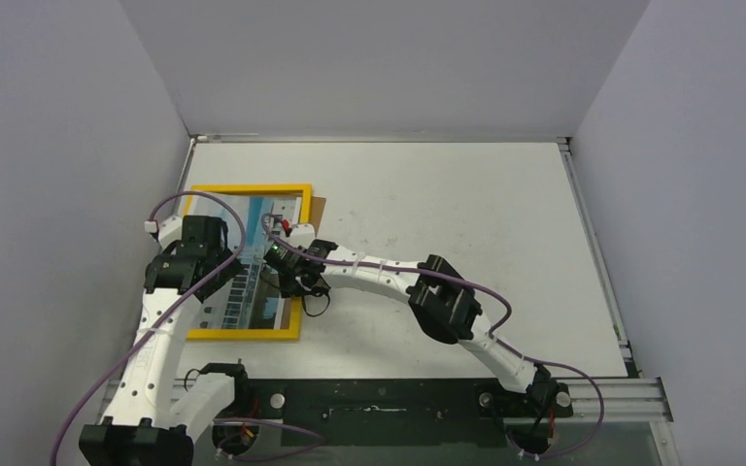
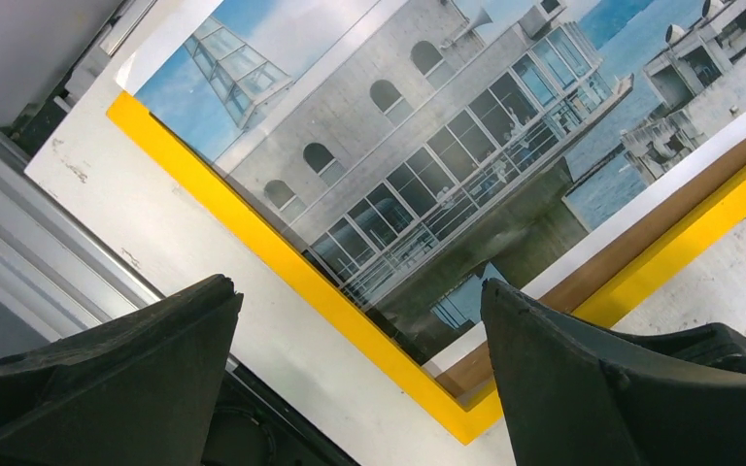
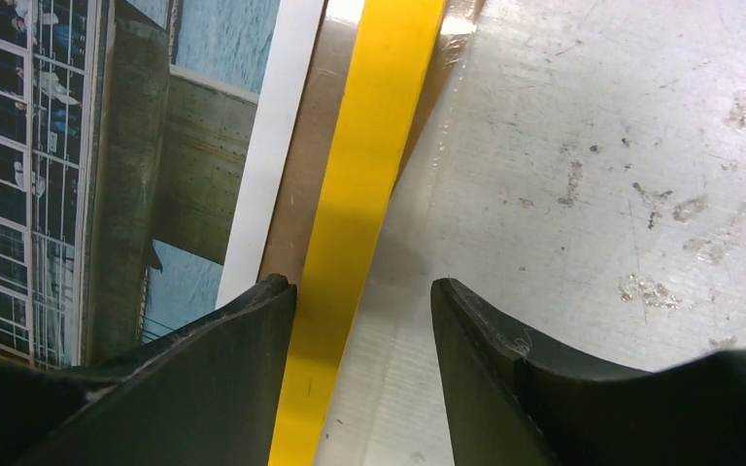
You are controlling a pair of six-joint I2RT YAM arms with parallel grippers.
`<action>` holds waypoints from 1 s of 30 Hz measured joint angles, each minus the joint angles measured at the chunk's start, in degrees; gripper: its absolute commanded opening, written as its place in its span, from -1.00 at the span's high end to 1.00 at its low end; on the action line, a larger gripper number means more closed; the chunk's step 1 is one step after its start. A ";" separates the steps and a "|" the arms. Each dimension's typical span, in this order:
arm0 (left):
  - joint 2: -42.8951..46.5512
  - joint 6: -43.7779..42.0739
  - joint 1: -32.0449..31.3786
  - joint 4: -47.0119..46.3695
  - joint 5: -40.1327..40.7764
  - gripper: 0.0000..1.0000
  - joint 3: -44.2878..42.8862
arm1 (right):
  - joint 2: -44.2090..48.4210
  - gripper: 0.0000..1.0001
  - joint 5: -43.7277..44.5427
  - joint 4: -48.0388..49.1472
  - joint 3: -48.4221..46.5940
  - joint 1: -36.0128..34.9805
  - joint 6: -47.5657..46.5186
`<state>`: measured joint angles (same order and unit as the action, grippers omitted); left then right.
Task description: Put the photo into the frame
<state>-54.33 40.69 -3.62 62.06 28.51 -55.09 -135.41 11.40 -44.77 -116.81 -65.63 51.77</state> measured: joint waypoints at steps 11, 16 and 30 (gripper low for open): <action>-0.35 2.69 1.44 0.74 0.57 -0.92 0.09 | -2.40 0.37 -1.38 -0.26 -4.04 0.00 -1.62; -0.76 2.71 1.60 0.74 -0.07 -0.92 0.09 | -2.93 0.33 -1.36 -0.68 -4.61 0.00 -1.16; -0.87 2.60 1.86 0.09 -1.36 -0.90 0.96 | -3.85 1.00 -1.70 -0.66 -4.66 0.28 0.81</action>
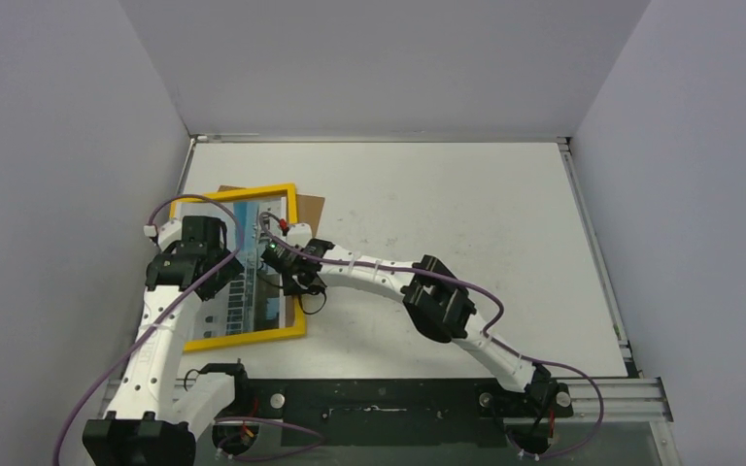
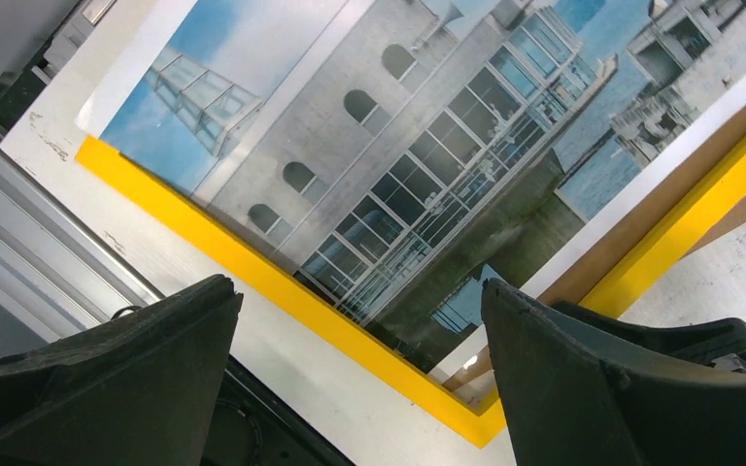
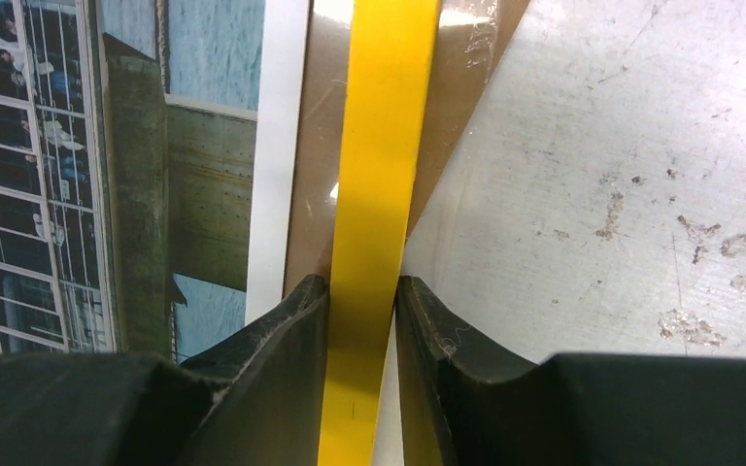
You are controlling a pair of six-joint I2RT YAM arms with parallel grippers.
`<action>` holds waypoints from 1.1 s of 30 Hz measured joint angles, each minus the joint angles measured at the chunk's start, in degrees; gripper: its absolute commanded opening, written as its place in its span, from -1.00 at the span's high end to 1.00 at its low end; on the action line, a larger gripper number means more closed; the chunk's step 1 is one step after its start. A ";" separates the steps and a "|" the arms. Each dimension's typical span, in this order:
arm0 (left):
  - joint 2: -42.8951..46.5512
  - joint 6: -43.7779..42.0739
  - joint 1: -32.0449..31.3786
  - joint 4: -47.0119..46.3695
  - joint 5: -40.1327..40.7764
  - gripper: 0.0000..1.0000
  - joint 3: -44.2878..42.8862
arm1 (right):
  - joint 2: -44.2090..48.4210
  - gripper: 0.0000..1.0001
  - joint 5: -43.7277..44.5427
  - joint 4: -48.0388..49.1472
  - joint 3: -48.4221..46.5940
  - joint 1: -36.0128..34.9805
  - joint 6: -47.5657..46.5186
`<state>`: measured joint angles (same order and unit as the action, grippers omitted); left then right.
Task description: Put the photo into the frame
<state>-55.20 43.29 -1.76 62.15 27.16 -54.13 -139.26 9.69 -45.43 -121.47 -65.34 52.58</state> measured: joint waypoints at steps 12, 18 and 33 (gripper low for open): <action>-0.68 -9.51 0.07 -0.17 5.75 -0.88 -14.45 | 9.49 1.00 -3.08 12.61 12.72 2.36 -0.42; -0.63 -14.05 0.02 -1.07 6.08 -0.88 -16.33 | 16.44 1.00 -5.55 16.33 17.99 6.58 -0.68; -4.24 -18.08 -0.81 -3.43 -3.72 -0.88 -16.33 | 39.36 1.00 -7.67 17.46 44.92 18.95 -11.23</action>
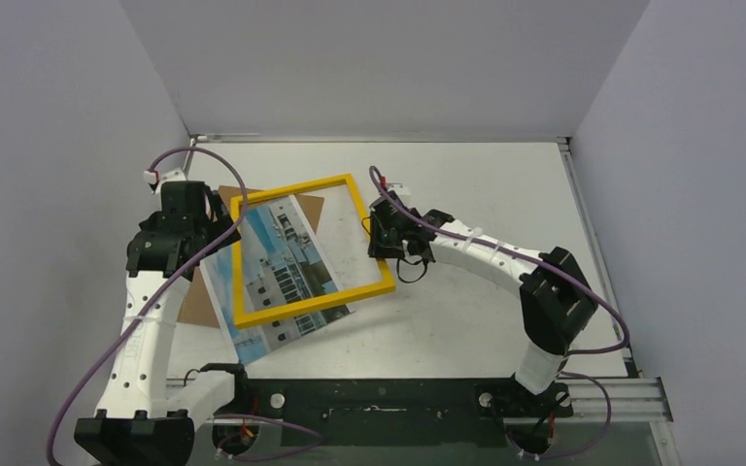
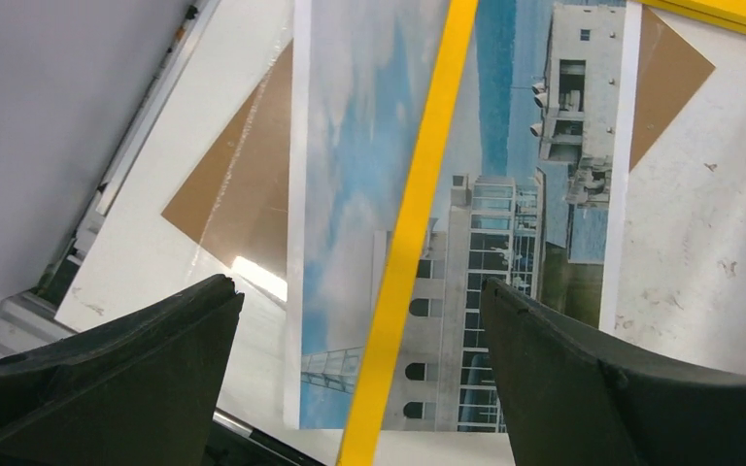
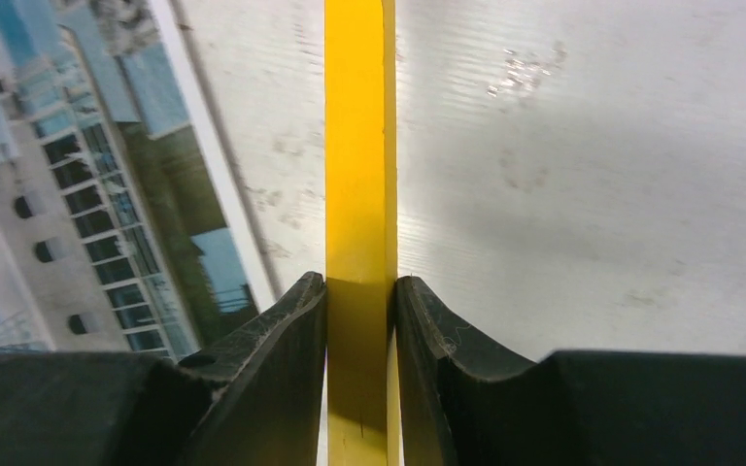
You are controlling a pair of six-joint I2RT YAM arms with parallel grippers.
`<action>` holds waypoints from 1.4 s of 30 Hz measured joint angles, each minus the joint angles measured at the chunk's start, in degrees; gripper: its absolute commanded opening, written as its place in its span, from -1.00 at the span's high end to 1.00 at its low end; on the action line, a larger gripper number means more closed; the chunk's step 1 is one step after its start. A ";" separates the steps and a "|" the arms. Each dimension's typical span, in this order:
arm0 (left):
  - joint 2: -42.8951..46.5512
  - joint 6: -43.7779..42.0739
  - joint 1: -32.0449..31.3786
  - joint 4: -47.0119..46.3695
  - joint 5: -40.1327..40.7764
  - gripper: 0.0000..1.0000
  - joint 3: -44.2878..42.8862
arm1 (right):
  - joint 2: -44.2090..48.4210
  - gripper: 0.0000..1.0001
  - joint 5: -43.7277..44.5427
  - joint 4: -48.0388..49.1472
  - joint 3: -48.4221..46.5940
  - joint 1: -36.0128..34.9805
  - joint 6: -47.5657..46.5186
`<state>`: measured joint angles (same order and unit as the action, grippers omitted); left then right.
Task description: Put the photo into the frame
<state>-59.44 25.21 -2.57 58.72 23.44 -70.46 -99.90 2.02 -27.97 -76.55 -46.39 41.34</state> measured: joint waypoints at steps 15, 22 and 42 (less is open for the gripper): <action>-7.76 1.49 0.55 -5.35 -16.22 -0.66 12.20 | 9.97 1.00 0.74 1.68 18.80 8.55 -9.51; -13.75 3.32 0.48 -12.81 -28.63 -0.82 18.75 | 13.16 0.88 2.51 -1.14 22.49 11.15 -15.82; -12.52 9.11 -0.70 -20.76 -30.45 -0.94 19.30 | 14.93 -0.41 11.02 -15.65 18.99 14.49 -18.10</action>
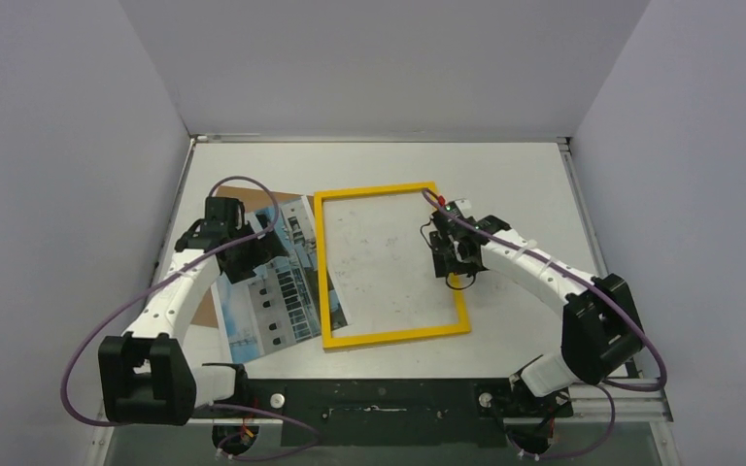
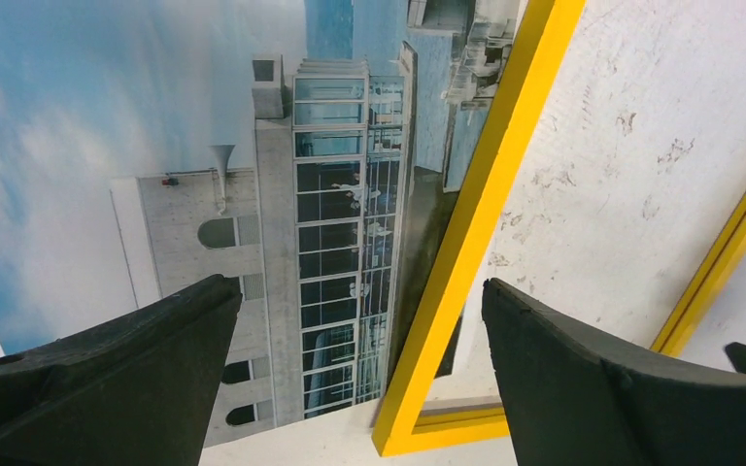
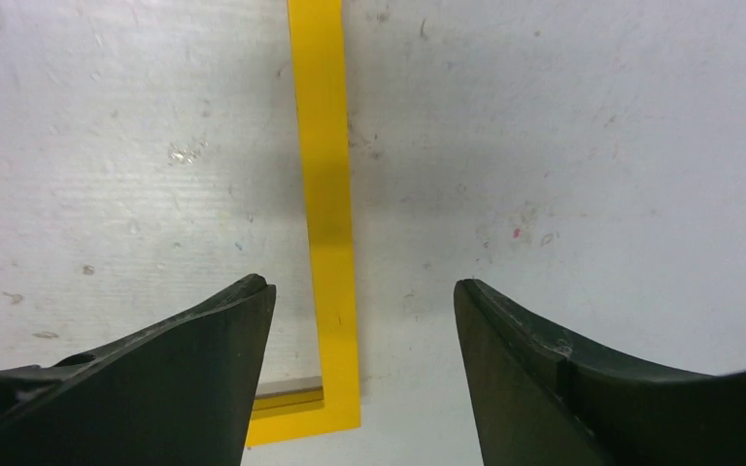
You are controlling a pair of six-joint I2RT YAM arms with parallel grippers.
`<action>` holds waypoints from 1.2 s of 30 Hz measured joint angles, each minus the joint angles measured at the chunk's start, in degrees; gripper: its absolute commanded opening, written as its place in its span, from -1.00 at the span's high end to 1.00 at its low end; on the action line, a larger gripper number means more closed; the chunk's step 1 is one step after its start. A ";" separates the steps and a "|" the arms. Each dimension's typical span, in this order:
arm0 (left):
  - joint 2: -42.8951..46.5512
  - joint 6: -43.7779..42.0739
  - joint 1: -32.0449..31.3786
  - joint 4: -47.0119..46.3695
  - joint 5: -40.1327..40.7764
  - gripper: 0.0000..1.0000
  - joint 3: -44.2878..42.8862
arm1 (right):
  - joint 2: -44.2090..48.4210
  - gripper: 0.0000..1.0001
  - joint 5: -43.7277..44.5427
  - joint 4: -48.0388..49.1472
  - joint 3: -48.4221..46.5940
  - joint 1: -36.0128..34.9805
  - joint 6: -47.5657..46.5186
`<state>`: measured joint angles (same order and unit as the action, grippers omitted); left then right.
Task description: Put the photo into the frame
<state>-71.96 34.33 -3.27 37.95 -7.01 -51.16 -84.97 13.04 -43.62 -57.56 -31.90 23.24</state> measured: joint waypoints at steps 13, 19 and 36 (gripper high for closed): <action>5.64 -0.02 0.00 2.60 4.46 -0.94 0.00 | -5.46 -0.34 4.00 -4.61 -22.93 -13.97 6.23; 9.35 0.00 0.00 4.72 6.25 -0.94 0.02 | -18.97 -0.24 5.70 -4.70 -33.42 -24.37 10.67; 16.85 8.04 1.55 9.03 9.77 -0.85 9.73 | -44.00 0.05 0.63 -4.37 -53.05 -30.69 16.90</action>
<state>-55.11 42.37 -1.72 46.98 2.76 -41.43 -128.97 13.67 -47.99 -110.61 -62.59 40.14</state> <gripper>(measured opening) 0.945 0.508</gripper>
